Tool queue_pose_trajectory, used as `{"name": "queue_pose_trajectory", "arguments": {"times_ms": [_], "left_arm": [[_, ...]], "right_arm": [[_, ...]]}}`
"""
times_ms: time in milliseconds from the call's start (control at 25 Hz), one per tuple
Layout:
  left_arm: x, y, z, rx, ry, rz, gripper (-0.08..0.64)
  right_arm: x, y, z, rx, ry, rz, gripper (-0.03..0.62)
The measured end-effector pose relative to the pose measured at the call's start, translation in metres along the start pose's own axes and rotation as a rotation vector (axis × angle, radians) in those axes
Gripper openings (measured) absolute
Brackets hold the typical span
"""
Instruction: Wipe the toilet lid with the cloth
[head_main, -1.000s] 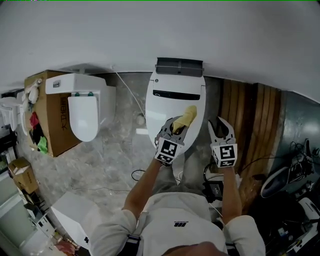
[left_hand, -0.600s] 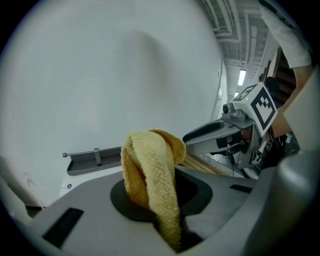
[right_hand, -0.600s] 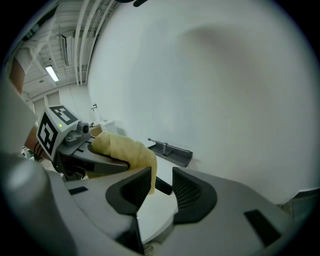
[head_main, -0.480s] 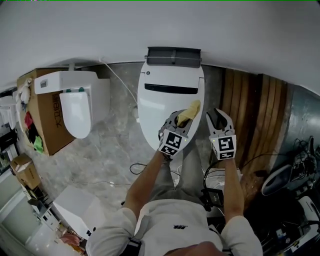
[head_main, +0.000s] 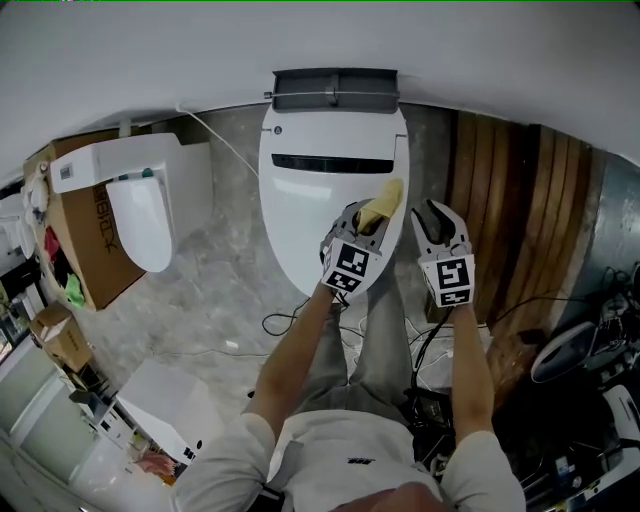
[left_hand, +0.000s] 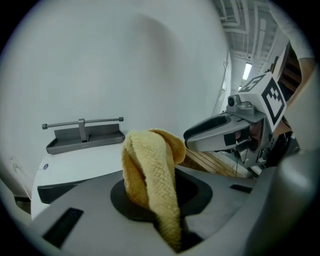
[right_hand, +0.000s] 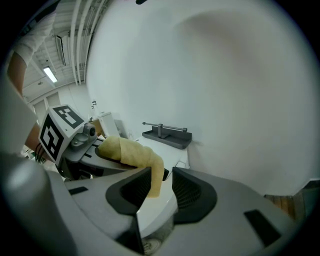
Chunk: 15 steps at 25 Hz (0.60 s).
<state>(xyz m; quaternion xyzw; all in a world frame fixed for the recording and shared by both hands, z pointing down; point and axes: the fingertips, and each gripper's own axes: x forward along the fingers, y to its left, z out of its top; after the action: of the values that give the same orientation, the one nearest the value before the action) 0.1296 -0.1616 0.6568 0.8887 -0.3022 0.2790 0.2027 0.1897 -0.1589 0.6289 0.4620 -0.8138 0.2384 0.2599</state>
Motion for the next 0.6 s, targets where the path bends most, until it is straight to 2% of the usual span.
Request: {"name": "queue_pose_trajectory", "arguments": {"times_ms": [600], "left_arm": [[0.069, -0.001, -0.046, -0.051, 0.055, -0.017, 0.08]], "right_arm": [[0.033, -0.01, -0.07, 0.09, 0.046, -0.034, 0.143]]}}
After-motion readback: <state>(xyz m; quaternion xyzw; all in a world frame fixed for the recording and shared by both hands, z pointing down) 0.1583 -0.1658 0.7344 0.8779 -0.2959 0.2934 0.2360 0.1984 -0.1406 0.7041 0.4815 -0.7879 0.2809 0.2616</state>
